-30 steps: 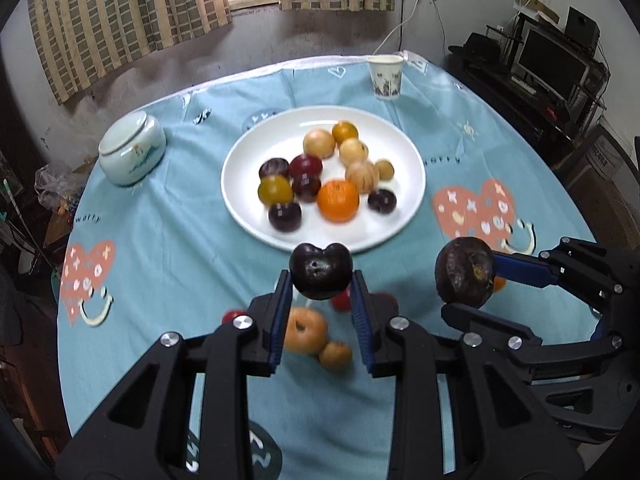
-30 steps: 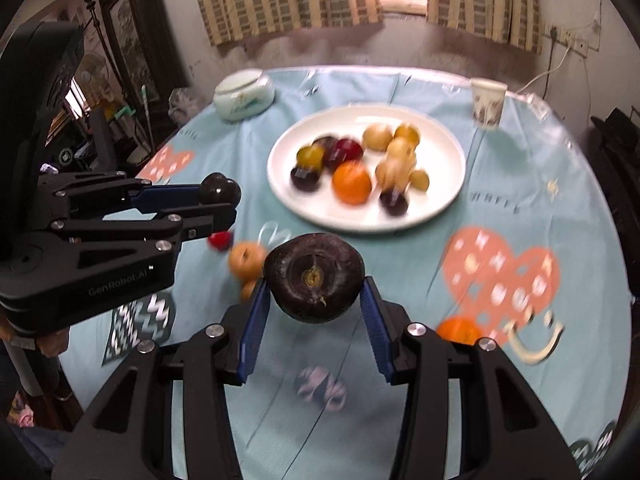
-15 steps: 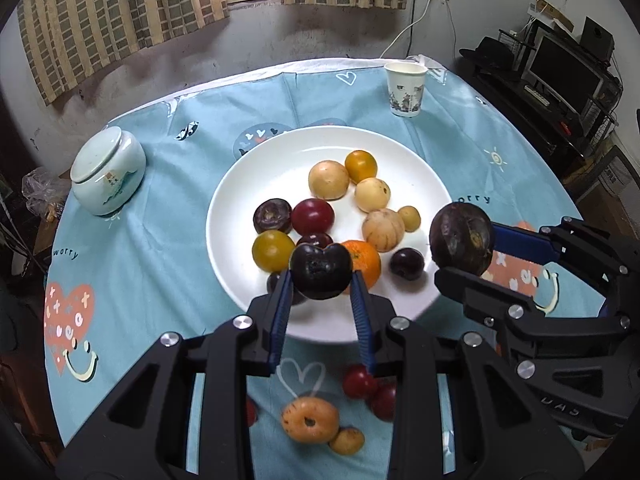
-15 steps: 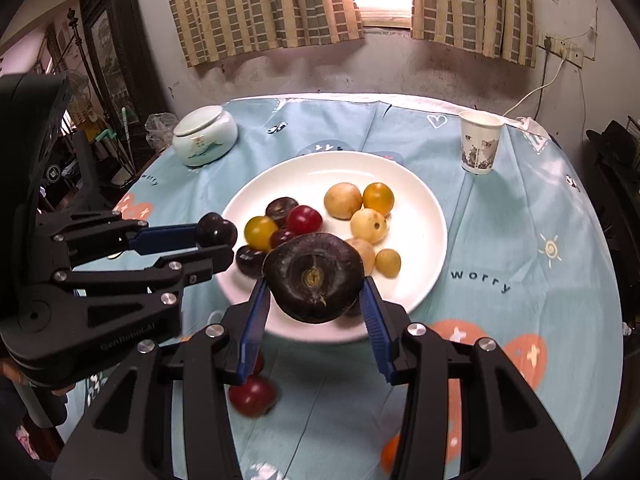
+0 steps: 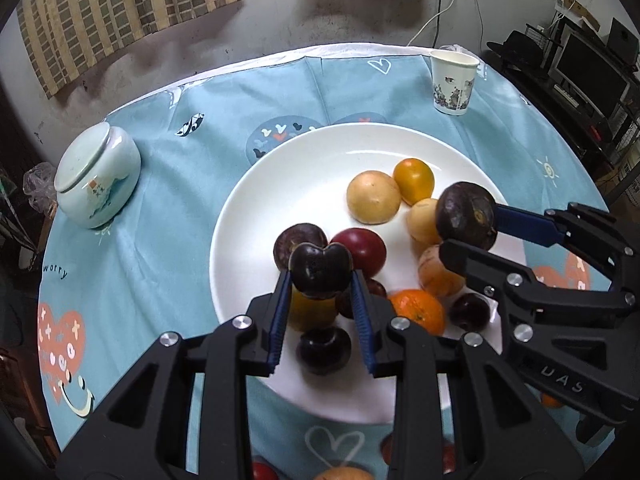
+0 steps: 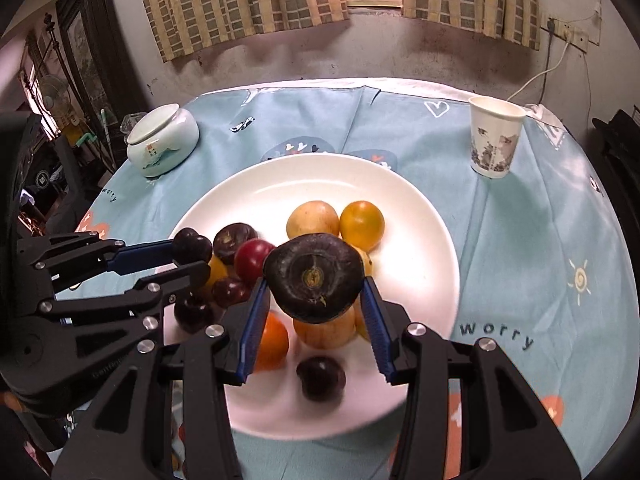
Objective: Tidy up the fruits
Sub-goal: 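Carry both dark fruits onto the white plate and open both tools, then withdraw both tools from the plate back toward the fruit pile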
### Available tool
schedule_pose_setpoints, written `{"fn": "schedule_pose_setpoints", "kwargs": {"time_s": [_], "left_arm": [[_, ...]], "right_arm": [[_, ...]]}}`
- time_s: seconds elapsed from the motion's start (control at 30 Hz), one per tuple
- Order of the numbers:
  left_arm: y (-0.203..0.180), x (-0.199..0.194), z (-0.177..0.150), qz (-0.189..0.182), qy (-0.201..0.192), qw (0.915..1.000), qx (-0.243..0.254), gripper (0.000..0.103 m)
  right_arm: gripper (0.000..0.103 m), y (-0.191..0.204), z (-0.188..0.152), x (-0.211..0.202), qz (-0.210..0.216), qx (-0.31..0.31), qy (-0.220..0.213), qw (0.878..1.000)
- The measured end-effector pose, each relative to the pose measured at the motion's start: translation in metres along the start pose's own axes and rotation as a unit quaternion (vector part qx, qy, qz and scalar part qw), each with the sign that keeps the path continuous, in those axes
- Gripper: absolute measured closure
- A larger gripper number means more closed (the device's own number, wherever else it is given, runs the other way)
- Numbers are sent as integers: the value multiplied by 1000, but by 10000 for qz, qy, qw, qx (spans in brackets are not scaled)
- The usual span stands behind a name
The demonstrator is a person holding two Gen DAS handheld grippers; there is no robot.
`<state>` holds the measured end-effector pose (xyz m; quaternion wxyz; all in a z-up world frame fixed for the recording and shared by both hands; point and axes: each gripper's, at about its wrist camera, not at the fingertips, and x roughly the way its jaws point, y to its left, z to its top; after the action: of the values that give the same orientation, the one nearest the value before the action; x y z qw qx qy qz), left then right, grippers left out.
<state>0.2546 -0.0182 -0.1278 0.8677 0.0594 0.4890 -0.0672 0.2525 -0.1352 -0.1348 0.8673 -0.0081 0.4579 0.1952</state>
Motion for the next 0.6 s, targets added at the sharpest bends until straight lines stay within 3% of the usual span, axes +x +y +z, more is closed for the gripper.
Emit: {"fn": "schedule_pose_setpoints", "kwargs": {"time_s": [0.27, 0.33, 0.37, 0.4, 0.43, 0.6], "left_arm": [[8, 15, 2, -7, 106, 9999, -133, 71], [11, 17, 3, 38, 101, 9998, -169, 70], [13, 17, 4, 38, 105, 9997, -208, 64], [15, 16, 3, 56, 102, 9997, -235, 56], [16, 15, 4, 78, 71, 9996, -245, 54], [17, 6, 3, 89, -10, 9997, -244, 53]], "right_arm": [[54, -3, 12, 24, -60, -38, 184, 9998], [34, -6, 13, 24, -235, 59, 174, 9996], [32, -9, 14, 24, -187, 114, 151, 9996], [32, -11, 14, 23, -169, 145, 140, 9997], [32, -12, 14, 22, -211, 150, 102, 9996], [32, -11, 10, 9, -234, 84, 44, 9997]]}}
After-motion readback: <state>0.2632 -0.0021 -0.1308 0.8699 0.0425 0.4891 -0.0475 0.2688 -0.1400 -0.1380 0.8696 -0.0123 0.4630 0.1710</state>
